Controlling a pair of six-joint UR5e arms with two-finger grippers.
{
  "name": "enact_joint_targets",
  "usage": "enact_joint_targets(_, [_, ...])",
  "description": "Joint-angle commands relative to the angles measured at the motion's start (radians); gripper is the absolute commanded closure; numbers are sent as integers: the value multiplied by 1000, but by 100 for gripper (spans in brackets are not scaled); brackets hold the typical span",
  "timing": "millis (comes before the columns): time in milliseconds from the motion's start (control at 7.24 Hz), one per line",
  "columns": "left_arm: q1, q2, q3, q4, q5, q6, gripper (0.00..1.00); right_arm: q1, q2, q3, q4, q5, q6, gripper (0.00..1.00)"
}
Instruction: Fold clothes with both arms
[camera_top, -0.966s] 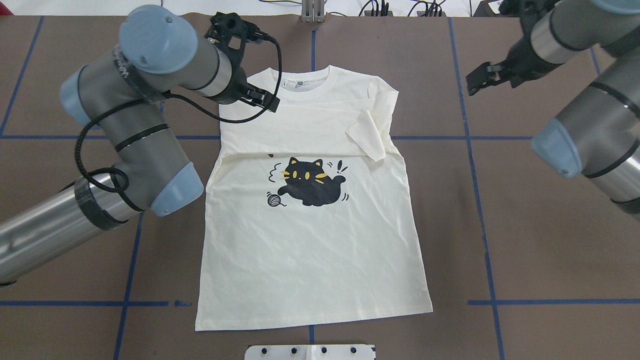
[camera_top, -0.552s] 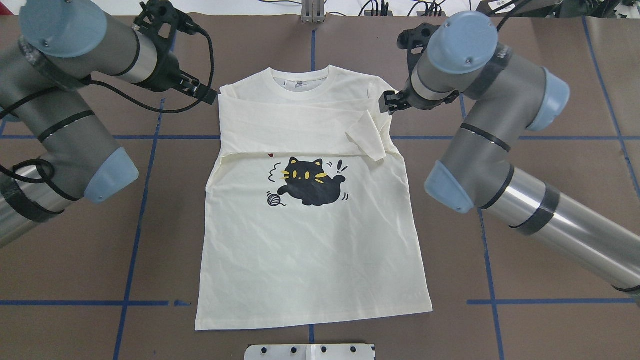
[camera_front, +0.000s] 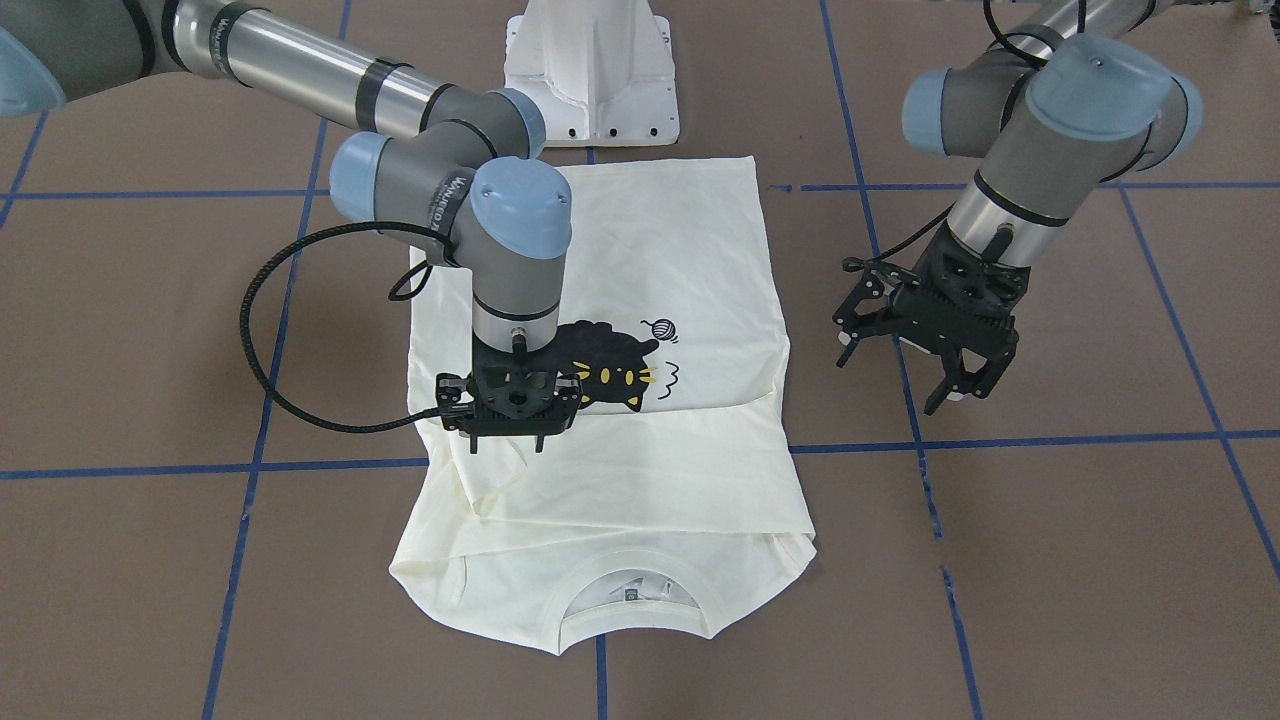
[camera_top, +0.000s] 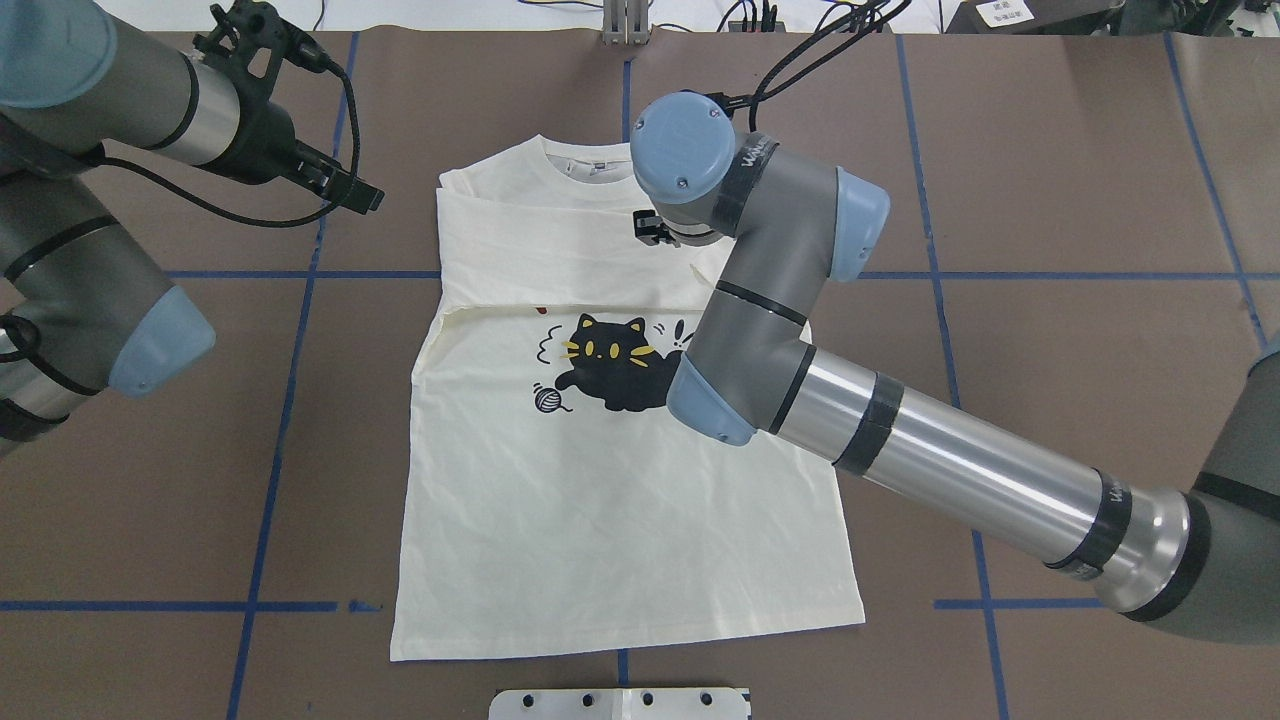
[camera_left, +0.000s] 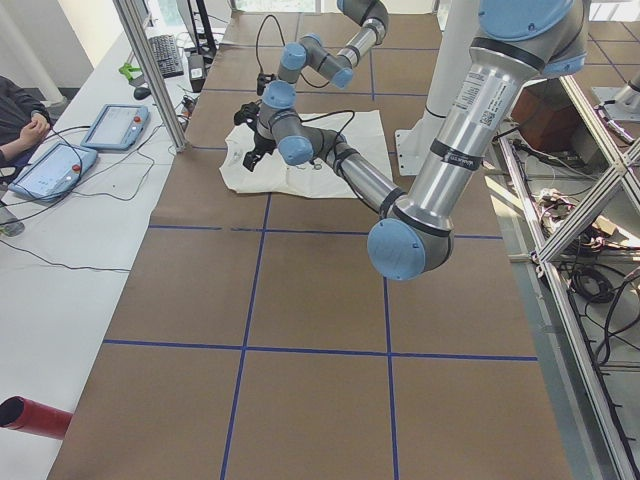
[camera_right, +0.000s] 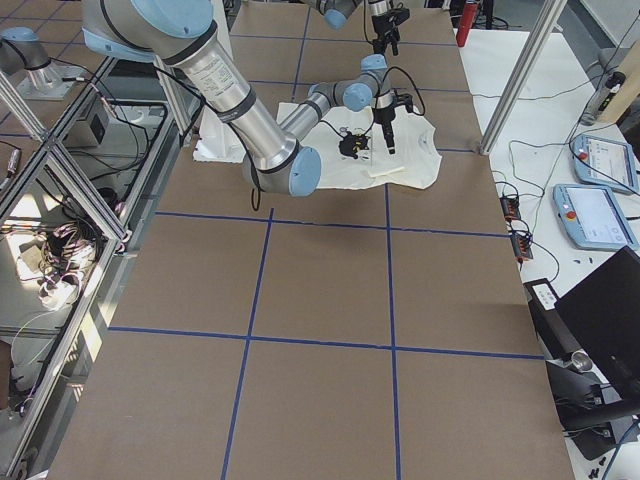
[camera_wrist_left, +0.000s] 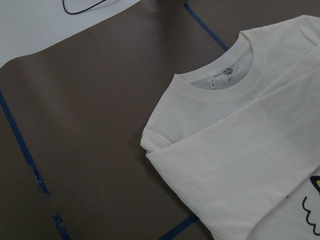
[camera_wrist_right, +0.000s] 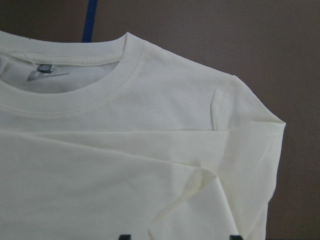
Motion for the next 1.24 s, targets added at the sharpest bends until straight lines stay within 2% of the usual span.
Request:
enact_joint_targets(0, [-1,4,5,-3,-3,-7,0,-37,46,-76,3,-70,-12,31])
enact_joint_targets(138, [1,4,6,-4,-3,-7,0,-42,72,-135,3,-84,-38,36])
enact_joint_targets(276, [1,4,9,-4,-3,-7,0,-47,73,-139,3,-113,-104,39])
enact_joint_targets(690, [2,2,11,-4,-3,-7,0,-47,57,-145,1,-116,-138,47])
enact_joint_targets(828, [2,2,11,-4,-3,-8,0,-47,47,-145,0,-119,-146,56])
enact_joint_targets(1104, [4,4,11,-4,-3,-8,0,-48,42,-145,0,-122,-158,56])
